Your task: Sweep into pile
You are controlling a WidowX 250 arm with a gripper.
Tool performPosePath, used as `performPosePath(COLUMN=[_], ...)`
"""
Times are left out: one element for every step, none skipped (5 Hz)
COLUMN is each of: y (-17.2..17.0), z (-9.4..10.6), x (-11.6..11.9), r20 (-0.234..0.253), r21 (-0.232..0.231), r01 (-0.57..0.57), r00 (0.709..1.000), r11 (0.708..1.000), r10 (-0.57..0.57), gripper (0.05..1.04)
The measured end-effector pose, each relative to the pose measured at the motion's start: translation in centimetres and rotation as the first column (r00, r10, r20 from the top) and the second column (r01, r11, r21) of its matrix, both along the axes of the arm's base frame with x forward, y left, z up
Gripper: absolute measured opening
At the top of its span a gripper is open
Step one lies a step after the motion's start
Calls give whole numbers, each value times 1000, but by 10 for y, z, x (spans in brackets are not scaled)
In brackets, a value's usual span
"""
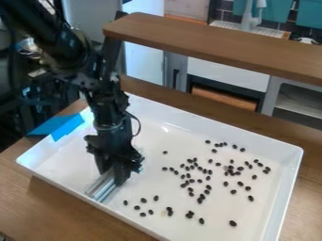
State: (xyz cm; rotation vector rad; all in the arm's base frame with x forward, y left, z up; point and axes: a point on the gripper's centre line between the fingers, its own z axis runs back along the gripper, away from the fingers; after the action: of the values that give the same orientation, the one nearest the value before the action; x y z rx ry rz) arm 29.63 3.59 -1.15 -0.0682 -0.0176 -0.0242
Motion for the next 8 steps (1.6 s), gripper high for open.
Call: performPosePath(y=[-20, -40, -61, -82, -102, -119, -133, -135], z=[0, 1, 3, 5, 7, 7, 7, 7], x=[1, -1, -11, -17, -22, -24, -25, -24], r20=[-6, -12, -41, -66, -81, -82, -63, -62], r21=[1, -21, -52, -77, -94, -97, -96, -93], r01=[-19, -14, -9, -15, -16, -20, -19, -28], r00=[1000, 1000, 999, 998, 997, 997, 998, 998], r11=[1000, 1000, 999, 997, 995, 995, 995, 995], r10=[19, 13, 7, 10, 8, 12, 13, 22], gripper=[380, 380, 380, 380, 380, 381, 380, 380])
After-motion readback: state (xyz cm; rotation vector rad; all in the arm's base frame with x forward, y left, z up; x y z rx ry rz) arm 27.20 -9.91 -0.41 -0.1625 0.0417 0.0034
